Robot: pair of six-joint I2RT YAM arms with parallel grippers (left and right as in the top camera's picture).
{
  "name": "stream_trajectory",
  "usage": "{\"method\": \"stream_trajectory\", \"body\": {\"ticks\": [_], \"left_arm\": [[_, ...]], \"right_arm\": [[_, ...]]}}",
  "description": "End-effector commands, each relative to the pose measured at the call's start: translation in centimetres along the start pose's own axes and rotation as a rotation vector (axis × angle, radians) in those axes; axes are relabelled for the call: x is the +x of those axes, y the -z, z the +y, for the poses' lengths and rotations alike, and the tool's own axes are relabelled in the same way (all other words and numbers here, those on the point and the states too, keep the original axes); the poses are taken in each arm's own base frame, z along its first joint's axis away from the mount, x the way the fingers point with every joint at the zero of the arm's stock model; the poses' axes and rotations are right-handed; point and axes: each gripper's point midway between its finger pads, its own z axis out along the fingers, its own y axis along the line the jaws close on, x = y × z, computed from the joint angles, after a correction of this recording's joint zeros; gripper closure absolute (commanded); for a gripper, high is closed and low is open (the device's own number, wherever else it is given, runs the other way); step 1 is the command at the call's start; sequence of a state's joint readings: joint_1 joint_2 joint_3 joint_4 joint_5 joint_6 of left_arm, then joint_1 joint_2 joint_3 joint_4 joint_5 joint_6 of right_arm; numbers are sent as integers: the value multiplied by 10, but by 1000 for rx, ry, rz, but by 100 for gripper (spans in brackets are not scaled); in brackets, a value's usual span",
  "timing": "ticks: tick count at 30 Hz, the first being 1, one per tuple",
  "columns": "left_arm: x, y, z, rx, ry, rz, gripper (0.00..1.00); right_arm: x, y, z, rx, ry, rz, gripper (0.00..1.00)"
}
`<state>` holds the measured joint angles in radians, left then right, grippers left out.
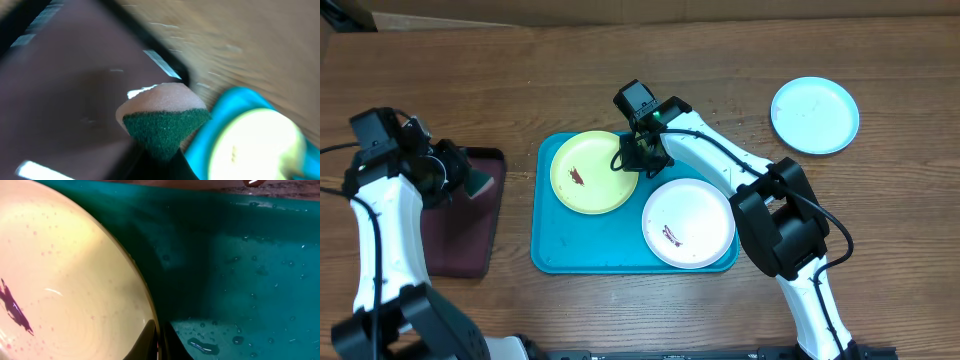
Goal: Clean dirty plates on tray and stack at the side
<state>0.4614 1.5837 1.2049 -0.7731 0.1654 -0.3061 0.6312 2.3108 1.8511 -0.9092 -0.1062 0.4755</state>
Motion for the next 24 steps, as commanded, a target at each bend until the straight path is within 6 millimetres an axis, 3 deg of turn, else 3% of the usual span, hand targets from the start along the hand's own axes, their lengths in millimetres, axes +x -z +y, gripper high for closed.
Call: {"method": "stream_trajectory", "body": {"ticks": [1,6,10,24], "left_arm": [[-11,-22,57,-273,137,-33,96],[10,-64,86,-317,214,98,96],[16,-82,84,-223,222,161,96],[12,-85,71,-91,239,171,96]], "right_arm": [[-11,6,-3,23,-28,-44,96],[-8,6,-6,35,-29,-33,96],[-8,6,-6,36,-29,-31,96],[-6,6,-7,40,-30,-24,96]]}}
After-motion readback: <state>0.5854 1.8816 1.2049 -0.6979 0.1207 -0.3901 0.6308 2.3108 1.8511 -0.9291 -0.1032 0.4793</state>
